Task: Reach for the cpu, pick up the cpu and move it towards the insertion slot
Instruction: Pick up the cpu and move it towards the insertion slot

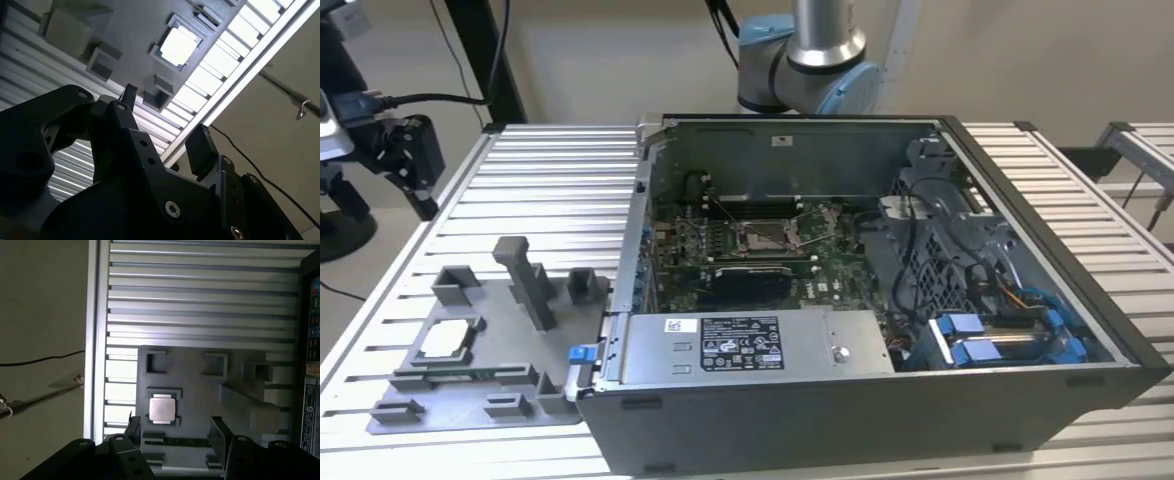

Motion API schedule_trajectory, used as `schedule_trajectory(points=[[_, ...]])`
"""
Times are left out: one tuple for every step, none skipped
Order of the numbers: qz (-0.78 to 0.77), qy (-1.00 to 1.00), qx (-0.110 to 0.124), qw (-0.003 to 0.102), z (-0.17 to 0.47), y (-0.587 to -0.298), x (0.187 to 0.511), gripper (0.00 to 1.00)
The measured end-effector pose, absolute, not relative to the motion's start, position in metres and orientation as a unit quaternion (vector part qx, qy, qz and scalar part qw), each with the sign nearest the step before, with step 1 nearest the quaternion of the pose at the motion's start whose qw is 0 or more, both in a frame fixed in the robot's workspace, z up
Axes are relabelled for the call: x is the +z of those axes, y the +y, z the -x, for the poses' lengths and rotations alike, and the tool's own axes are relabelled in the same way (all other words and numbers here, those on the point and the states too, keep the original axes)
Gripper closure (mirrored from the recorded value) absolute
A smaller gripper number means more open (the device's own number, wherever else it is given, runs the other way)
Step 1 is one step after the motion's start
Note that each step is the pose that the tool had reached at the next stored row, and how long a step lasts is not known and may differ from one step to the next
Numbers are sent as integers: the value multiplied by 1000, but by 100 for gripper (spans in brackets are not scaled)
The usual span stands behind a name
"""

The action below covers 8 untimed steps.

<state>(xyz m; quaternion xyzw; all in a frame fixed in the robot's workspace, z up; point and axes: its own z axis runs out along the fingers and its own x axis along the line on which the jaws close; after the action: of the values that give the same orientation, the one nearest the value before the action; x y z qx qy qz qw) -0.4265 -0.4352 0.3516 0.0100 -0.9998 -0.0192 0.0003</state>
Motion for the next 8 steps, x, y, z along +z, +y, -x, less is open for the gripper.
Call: schedule_trajectory(points=[[-10, -1000, -19, 0, 427, -435, 351, 0], [-10, -1000, -19, 0, 427, -435, 350, 0], [-10, -1000, -19, 0, 427, -435, 348, 0], [-10, -1000, -19, 0, 427, -435, 347, 0], [-10, -1000, -19, 0, 427, -435, 346, 0], [-10, -1000, -19, 0, 427, -435, 345, 0], [-10, -1000, -19, 0, 427, -436, 344, 0], [-10, -1000, -19, 0, 427, -436, 343, 0]])
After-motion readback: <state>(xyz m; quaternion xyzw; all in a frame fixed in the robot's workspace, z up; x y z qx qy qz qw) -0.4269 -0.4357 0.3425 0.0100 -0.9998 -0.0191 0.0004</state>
